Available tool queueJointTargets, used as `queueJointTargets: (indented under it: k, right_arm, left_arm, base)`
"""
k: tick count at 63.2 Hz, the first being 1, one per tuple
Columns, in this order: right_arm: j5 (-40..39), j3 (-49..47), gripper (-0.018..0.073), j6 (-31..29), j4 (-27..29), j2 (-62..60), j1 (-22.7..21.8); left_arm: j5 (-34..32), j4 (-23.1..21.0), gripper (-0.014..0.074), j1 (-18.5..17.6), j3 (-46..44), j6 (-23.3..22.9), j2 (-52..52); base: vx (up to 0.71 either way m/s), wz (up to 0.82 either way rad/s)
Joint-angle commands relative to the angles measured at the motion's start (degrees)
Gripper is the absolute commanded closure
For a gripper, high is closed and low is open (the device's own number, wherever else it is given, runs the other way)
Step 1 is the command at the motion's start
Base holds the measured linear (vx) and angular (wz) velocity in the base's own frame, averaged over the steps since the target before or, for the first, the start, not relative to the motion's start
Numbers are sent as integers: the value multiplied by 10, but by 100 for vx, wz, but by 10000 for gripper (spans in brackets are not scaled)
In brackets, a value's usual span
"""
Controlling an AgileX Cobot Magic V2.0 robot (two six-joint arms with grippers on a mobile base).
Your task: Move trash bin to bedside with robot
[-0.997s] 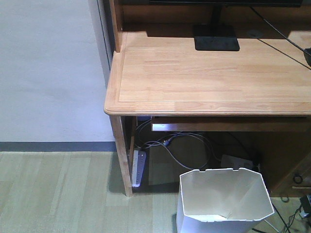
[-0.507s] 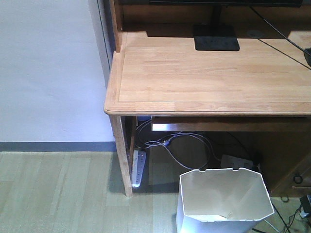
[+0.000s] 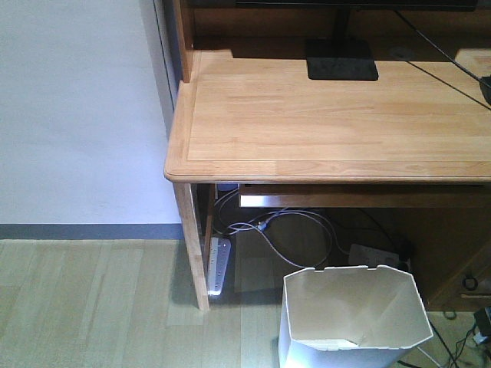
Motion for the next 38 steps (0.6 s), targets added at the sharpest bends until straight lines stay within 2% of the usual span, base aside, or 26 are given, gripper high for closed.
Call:
queueJointTargets:
  k: [1, 15, 38]
  right_arm:
    - [-71, 5, 562, 3, -1, -3, 1]
    - [-61, -59, 562, 0, 1, 10, 1]
    - [144, -238, 562, 1, 11, 203, 1]
  left_arm:
    - [-45, -2, 602, -2, 16, -5, -6]
    - [-45, -2, 602, -2, 16, -5, -6]
    - [-45, -2, 602, -2, 16, -5, -6]
  base:
    - [0, 0]
    - [0, 0]
    - [0, 0]
